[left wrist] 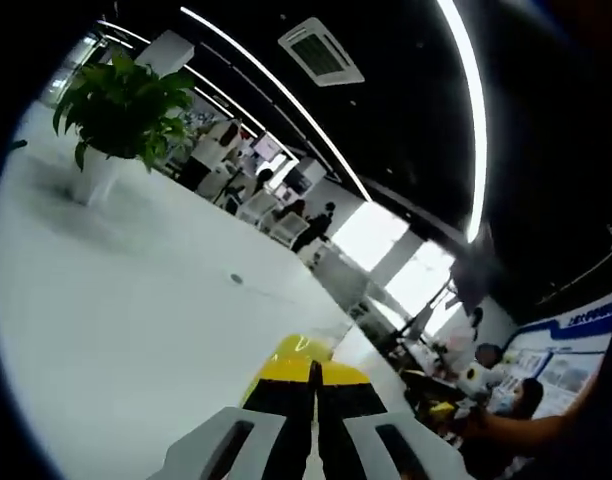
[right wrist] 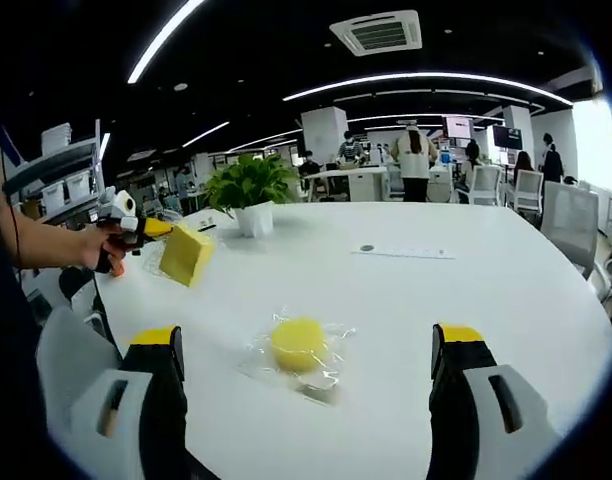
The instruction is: Compare the silicone blocks by pressing each to a similar depth, holding the contact briefly, and releasing to observe deformation and rebound differences across the visible hardness samples.
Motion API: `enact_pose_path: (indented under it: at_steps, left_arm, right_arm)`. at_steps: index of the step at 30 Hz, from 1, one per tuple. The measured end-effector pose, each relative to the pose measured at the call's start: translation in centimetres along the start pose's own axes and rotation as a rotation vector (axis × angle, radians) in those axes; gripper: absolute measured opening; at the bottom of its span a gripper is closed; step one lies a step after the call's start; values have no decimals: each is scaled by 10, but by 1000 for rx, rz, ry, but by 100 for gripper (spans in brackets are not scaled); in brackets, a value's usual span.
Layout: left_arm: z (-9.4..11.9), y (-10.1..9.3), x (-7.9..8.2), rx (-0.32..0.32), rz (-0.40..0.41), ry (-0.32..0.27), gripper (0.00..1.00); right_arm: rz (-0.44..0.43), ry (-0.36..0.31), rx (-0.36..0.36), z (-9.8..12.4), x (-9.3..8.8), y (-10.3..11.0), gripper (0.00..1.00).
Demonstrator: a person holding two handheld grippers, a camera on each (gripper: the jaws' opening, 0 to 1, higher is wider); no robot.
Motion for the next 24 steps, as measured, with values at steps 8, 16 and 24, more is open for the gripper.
enact_pose_path:
  at_steps: [8, 16, 24]
  left_arm:
    - [-5, 20, -12, 25, 56, 40, 0]
    - [-8, 44, -25, 74, 101, 56, 0]
    - [-9, 67, -29, 129, 128, 54, 0]
  right_arm:
    - [19, 28, -7, -3, -11, 1, 96]
    - [-2, 48, -6, -1, -22, 0, 96]
    - [12, 49, -3, 1, -23, -1, 96]
Point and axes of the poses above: the point that each gripper's makers call its tool centre point, and the gripper's own axes: z roughly backward along the fingers, y roughly to its left, x roughly out of its top, the point moved 7 cm from there along z, roughly backward along the fingers, and after that the axes turned 6 degrees about x, right-handed, at the moved point
